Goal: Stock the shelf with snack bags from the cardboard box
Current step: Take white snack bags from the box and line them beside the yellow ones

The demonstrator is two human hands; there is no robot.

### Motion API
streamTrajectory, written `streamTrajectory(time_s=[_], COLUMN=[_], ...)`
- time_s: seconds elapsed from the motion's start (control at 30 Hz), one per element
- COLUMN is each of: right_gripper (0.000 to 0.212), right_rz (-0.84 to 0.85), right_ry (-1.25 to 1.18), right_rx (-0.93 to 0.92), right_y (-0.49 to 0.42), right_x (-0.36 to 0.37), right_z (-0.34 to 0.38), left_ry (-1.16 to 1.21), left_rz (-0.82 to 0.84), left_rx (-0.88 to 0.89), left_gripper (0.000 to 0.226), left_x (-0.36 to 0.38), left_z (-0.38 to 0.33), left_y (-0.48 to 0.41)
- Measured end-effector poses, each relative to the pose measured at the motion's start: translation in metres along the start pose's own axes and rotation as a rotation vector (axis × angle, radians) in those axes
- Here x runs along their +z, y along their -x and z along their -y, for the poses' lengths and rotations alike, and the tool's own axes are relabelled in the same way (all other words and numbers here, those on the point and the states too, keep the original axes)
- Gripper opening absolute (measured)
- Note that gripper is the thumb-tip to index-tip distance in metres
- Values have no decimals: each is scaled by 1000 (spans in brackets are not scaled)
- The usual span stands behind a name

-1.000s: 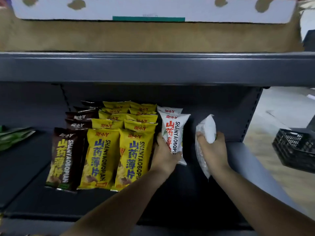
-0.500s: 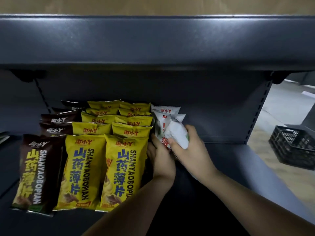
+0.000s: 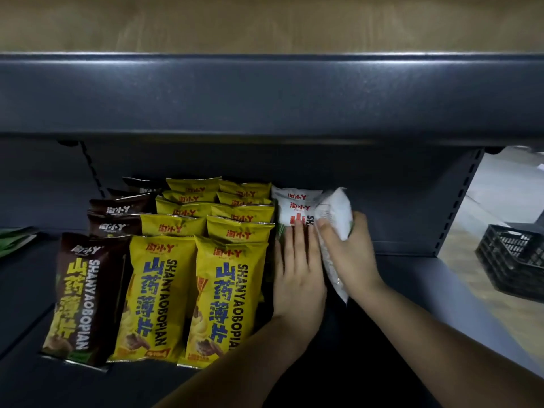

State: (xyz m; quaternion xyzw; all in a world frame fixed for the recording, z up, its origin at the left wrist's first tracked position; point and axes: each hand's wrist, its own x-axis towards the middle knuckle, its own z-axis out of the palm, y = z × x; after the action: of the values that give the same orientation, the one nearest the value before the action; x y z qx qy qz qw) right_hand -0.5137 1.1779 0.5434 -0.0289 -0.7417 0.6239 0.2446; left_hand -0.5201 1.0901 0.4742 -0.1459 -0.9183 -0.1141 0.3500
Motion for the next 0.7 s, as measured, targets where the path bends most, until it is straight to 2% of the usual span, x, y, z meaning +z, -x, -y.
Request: streamTrajectory(time_s=[0.13, 0.23, 0.43, 0.5, 0.6, 0.7], right_gripper=[35, 33, 35, 35, 35, 37], right_rz=[-58, -57, -40, -56, -105, -141], right_ry=[42, 67, 88, 78, 95, 75], right_rx=[37, 55, 58, 58, 36, 48], right_y=[-8, -10, -5, -3, 2, 7], right_x=[-7, -8, -7, -9, -14, -17], right_z=[-6, -11, -14, -13, -9, -6], left_ry=[-129, -144, -194, -193, 14, 340], left_rz=[121, 92, 162, 174, 115, 70], left_rx=[63, 48, 35, 16, -7, 113], left_gripper=[99, 91, 87, 79, 68, 60], left_x=[6, 15, 17, 13, -9, -34], left_z=[9, 15, 14, 11, 0, -13], left_y=[-14, -15, -17, -19, -20, -7])
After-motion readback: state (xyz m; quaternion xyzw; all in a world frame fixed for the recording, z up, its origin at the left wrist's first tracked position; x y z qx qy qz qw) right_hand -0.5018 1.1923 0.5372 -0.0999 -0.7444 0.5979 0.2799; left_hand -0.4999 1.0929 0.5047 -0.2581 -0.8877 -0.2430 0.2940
